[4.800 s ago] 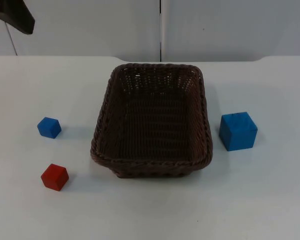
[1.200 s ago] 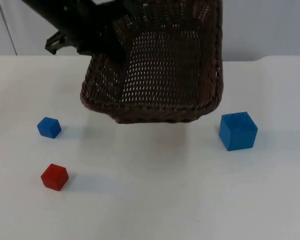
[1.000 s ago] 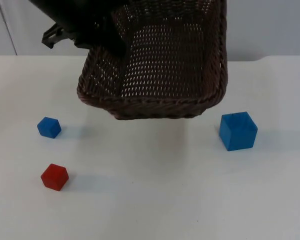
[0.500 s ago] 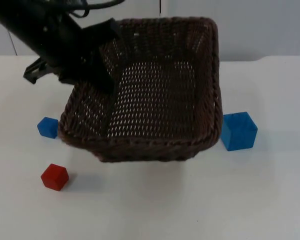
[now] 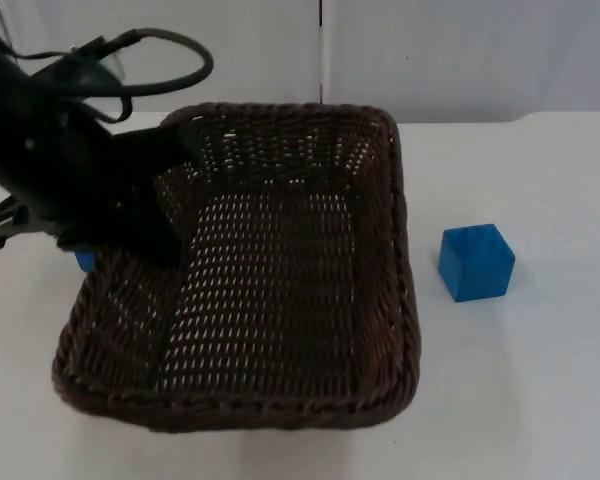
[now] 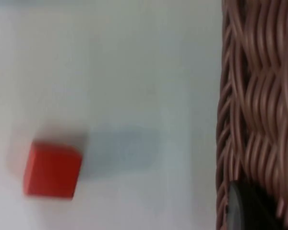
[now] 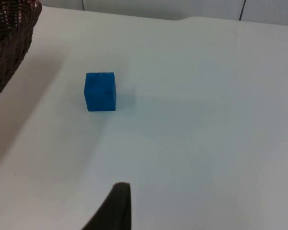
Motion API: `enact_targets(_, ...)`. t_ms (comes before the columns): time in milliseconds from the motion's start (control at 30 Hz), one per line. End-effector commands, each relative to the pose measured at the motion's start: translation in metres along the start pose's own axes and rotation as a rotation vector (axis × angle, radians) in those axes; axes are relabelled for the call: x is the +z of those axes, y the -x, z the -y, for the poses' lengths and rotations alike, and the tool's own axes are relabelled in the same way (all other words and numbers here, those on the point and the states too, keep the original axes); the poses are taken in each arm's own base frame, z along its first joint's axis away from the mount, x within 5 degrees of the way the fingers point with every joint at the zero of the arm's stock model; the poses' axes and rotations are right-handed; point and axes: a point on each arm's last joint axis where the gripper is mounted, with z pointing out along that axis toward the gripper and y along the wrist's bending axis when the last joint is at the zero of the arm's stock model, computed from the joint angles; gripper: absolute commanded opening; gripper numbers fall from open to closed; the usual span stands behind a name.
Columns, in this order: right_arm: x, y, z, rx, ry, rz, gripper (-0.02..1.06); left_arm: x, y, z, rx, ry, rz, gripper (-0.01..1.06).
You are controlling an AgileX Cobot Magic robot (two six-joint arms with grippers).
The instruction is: Pick up the basket with the left hand and place the largest block into the basket with the right hand.
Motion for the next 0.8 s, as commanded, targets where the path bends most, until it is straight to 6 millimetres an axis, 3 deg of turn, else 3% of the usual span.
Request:
enact_targets(0, 0.000, 0.000, 0.000, -0.003, -0.009, 0.001, 1.05, -0.007, -0.012, -0.002, -0.007, 0.007, 0.024, 0.00)
enact_targets(167, 0.000, 0.000, 0.000, -0.003, -0.009, 0.001, 1.05, -0.005, -0.021, -0.007, -0.013, 0.021, 0.006, 0.00)
enact_targets(767, 0.000, 0.000, 0.000, -0.003, -0.009, 0.001, 1.05, -0.005, -0.022, -0.008, 0.061, 0.040, -0.007, 0.00)
